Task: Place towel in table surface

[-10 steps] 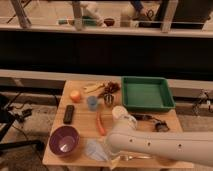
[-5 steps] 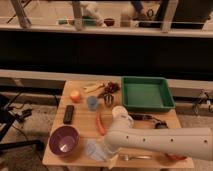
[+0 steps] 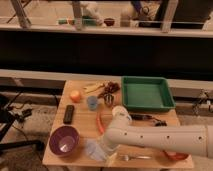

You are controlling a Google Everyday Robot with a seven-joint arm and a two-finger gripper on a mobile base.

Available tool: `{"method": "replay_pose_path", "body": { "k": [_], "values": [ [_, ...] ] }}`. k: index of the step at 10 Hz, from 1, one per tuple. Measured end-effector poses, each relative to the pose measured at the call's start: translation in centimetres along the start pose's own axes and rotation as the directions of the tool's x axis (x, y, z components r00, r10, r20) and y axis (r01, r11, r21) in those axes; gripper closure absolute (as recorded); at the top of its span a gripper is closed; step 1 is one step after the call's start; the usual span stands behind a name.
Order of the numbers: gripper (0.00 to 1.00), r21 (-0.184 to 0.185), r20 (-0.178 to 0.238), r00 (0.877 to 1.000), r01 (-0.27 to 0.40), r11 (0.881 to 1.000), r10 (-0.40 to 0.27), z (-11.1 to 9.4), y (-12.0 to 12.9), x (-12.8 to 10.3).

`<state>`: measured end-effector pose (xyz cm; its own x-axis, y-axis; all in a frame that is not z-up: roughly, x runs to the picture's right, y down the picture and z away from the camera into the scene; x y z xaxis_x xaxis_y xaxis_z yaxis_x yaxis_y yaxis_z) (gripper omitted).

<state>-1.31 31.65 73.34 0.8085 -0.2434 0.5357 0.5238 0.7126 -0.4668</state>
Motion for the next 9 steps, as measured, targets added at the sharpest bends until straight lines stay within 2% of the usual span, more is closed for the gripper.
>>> {"method": "replay_pose_path", "body": {
  "k": [4,9],
  "values": [
    [0.20,-0.004,-0.001,1.000,-0.004,1.000,0.004,0.5,-0.3,0.4],
    [0.20,-0.009,0.023,0.998,-0.063,0.998,0.063,0.7,-0.4,1.7]
  ]
}}
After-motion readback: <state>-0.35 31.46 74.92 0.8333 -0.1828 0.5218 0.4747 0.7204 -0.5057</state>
